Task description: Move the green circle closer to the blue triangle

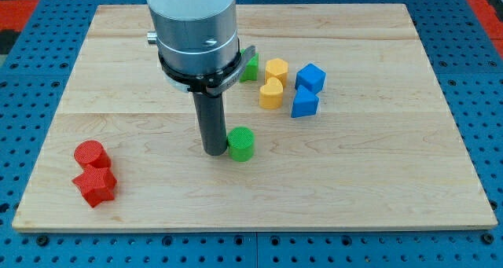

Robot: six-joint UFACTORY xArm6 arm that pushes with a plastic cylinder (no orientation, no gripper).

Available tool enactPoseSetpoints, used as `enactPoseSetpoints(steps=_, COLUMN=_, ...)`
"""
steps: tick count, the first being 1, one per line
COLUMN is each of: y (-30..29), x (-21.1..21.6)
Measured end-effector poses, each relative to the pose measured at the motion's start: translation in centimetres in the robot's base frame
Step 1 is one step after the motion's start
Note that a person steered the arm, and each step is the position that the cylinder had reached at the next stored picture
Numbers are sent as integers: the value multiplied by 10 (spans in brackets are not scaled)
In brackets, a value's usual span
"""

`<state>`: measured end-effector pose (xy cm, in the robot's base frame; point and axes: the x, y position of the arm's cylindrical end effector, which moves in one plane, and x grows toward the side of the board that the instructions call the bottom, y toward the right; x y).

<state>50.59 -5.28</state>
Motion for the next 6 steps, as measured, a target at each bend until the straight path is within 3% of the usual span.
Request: enactPoseSetpoints(steps=6, y=81, x=-9)
